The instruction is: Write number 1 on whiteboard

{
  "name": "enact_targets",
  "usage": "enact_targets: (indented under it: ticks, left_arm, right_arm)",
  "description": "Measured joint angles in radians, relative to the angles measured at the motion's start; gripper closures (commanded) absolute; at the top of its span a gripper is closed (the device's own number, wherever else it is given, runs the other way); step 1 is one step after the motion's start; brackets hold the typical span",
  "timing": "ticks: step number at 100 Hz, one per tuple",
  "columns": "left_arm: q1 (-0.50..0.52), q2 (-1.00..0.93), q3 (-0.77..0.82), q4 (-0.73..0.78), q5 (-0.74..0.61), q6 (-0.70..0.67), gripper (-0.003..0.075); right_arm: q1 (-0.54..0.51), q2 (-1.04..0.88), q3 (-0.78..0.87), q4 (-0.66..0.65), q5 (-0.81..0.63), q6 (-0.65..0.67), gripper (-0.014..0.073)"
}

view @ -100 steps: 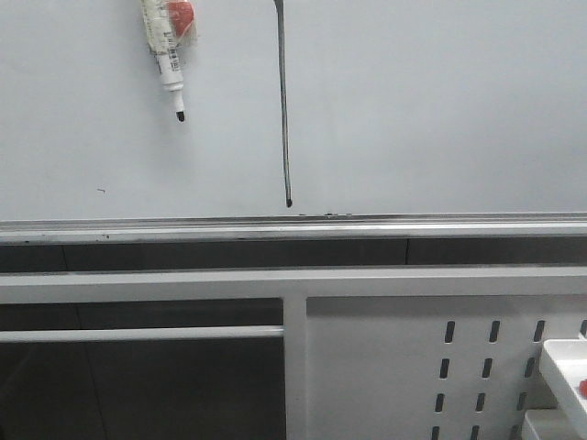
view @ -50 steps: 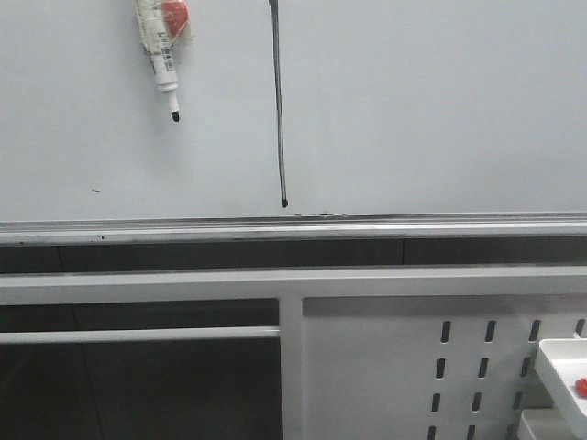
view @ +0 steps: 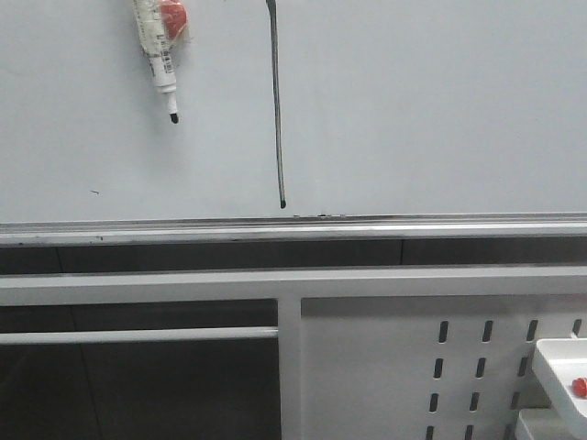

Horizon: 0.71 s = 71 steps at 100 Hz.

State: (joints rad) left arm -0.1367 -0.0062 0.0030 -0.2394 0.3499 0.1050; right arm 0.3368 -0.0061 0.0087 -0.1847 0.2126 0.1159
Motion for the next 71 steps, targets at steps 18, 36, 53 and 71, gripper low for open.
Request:
enact_targets:
  ticks: [18,36,53,71]
  left_arm:
    - [0.000,0.000,0.000,0.000,0.000,0.000,0.0740]
    - [0.002,0.000,0.000,0.000,0.000,0.000,0.0740]
    - [0.002,0.000,0.000,0.000,0.000,0.000,0.0740]
    - [0.002,0.000,0.000,-0.002,0.000,0.000,0.0740]
  right_arm:
    - [-0.006,-0.002,0.000,0.004,0.115,0.000,0.0644]
    - [-0.006,-0.002,-0.002,0.004,0.118,0.000,0.0643]
    - [-0.006,-0.002,-0.002,0.004,0.118,0.000,0.0643]
    - [-0.006,-0.002,-0.002,0.004,0.118,0.000,0.0643]
